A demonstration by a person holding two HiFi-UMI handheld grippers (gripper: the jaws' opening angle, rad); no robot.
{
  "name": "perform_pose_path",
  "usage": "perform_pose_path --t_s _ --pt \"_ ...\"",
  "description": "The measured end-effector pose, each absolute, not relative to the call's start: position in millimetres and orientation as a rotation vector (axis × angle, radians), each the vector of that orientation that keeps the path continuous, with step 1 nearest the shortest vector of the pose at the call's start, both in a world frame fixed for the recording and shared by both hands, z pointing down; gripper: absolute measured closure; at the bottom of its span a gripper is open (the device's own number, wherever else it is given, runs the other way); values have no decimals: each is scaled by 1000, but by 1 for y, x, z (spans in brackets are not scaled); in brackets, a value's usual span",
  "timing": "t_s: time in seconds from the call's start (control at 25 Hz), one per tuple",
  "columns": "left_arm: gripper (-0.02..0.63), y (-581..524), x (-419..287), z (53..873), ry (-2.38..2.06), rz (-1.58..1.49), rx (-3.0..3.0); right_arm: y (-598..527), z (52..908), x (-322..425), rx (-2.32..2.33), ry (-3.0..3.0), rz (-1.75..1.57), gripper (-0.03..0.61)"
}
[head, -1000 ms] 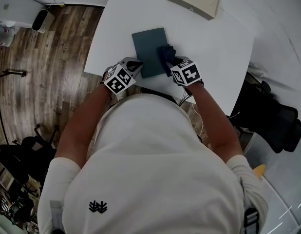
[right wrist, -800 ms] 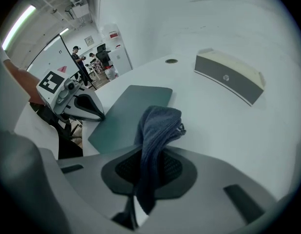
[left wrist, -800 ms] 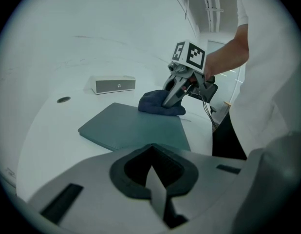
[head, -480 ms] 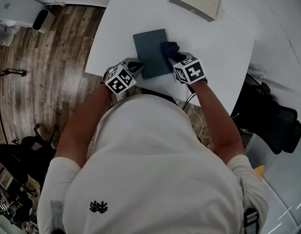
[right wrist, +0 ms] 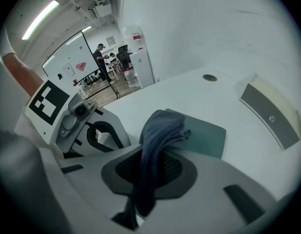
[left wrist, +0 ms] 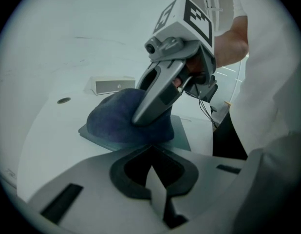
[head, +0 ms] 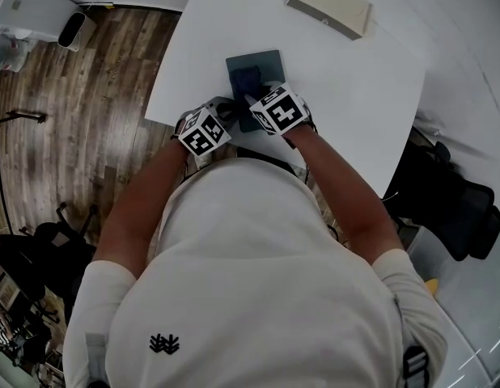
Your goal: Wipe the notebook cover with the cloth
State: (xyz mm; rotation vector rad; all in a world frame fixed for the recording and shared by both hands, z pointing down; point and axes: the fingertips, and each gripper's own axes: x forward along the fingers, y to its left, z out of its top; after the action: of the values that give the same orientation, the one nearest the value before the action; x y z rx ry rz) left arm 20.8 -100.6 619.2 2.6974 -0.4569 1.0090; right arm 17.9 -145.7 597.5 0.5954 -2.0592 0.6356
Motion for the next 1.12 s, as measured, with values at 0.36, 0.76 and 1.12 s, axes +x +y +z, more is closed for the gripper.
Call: perform_pose_path --t_s 0.36,0.76,1.12 --pt "614 -100 19 618 -456 1007 2700 -149 612 38 630 -2017 646 535" --pt "614 -100 18 620 -447 1010 2688 -163 616 99 742 -1956 665 535" --pt "614 -101 19 620 -447 1008 2687 -175 611 126 793 -1924 667 535"
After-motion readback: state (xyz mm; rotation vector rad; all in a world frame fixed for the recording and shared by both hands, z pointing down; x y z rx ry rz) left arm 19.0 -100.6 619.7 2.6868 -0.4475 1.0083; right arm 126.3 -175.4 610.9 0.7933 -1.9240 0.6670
